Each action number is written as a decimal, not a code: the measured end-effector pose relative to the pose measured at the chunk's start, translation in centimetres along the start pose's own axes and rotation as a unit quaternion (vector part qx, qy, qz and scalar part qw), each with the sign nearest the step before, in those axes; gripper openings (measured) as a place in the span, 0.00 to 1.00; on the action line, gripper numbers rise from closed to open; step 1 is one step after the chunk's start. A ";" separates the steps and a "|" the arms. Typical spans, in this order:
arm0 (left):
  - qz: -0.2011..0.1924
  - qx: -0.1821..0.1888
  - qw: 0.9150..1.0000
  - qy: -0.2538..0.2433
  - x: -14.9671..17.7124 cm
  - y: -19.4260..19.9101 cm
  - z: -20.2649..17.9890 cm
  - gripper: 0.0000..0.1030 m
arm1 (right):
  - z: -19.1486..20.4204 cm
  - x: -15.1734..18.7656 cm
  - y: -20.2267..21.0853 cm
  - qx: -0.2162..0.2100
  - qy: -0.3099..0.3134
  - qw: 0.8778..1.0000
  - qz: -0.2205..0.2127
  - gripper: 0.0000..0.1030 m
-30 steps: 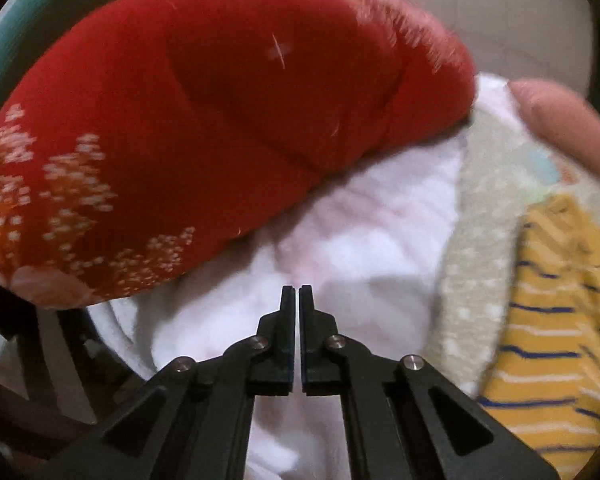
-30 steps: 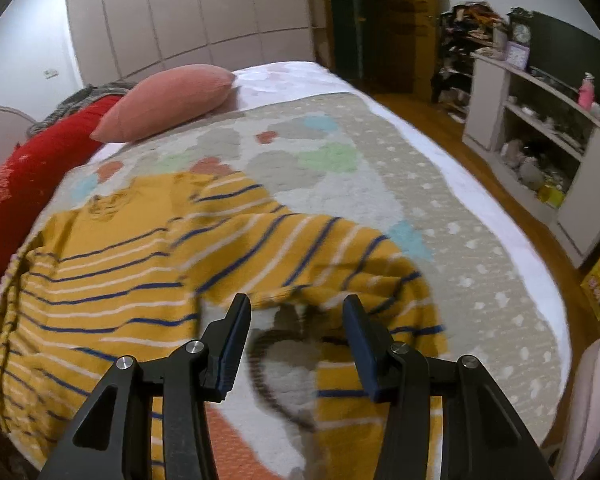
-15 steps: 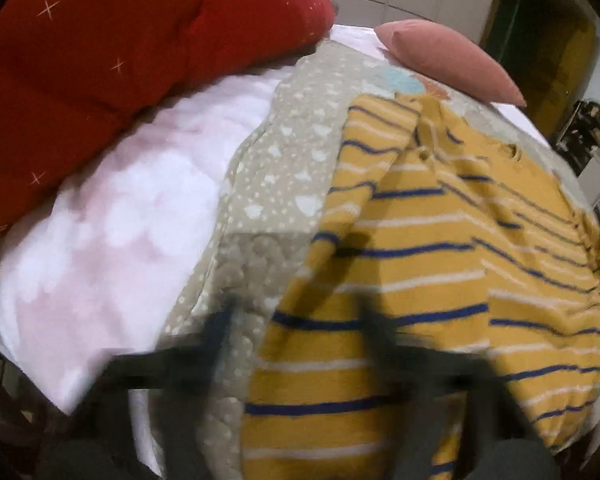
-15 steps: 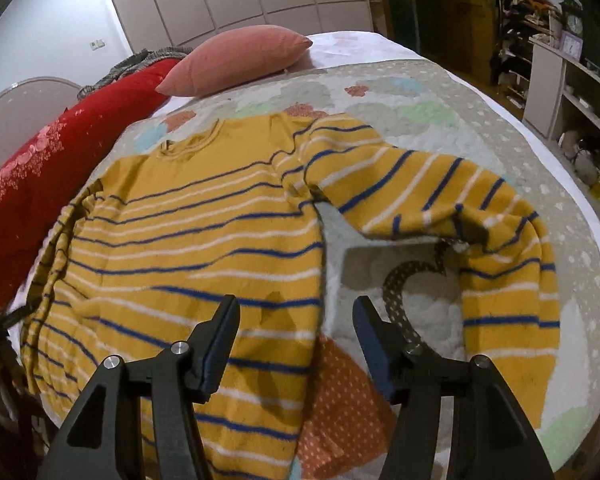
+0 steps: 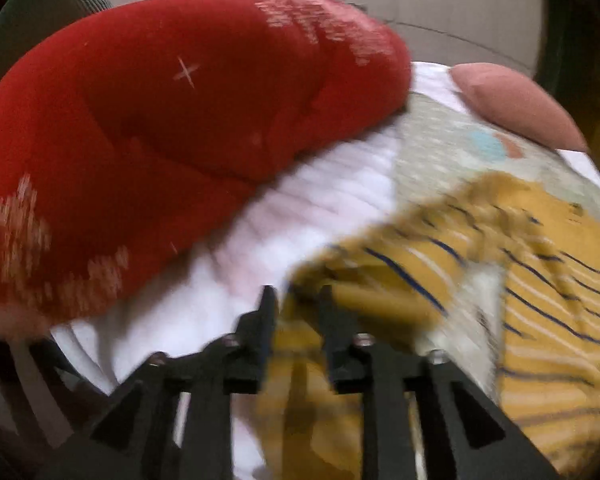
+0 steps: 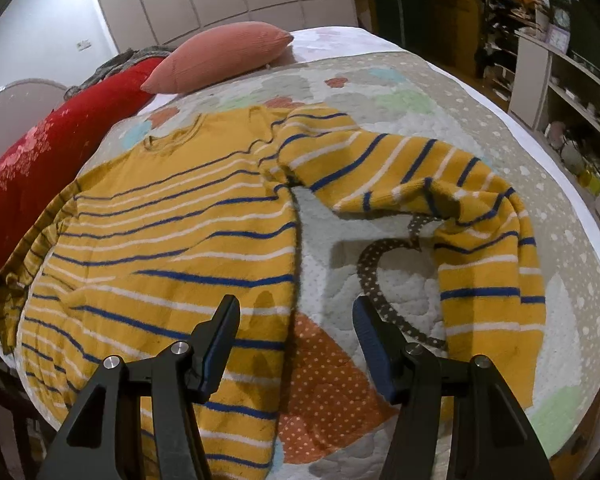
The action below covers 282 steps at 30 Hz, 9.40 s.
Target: Fold small clothes
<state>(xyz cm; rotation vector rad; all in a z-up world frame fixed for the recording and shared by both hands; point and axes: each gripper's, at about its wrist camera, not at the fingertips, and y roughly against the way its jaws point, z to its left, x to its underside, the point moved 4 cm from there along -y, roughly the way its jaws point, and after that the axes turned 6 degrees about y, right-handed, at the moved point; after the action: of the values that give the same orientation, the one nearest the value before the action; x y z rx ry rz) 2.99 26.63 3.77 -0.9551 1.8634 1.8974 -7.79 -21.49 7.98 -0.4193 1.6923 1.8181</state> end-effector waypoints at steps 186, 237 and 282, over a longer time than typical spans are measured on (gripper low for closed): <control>0.074 0.293 0.945 -0.123 0.8 3.4 -34.5 0.69 | -5.6 -3.3 -1.3 -0.143 -0.084 0.985 -0.055 0.64; 0.174 0.352 0.917 0.066 8.6 -0.5 -13.4 0.57 | -0.3 1.2 -5.0 -0.340 -0.146 0.928 0.054 0.79; 0.162 0.371 0.902 0.151 17.1 9.4 -9.5 0.08 | 5.1 9.6 1.1 -0.382 -0.104 0.914 0.087 0.09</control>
<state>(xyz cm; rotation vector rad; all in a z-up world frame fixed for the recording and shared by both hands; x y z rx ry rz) -13.23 12.64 0.46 -0.7176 2.7587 1.0028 -14.94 -14.44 3.66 -0.3704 0.8372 2.5241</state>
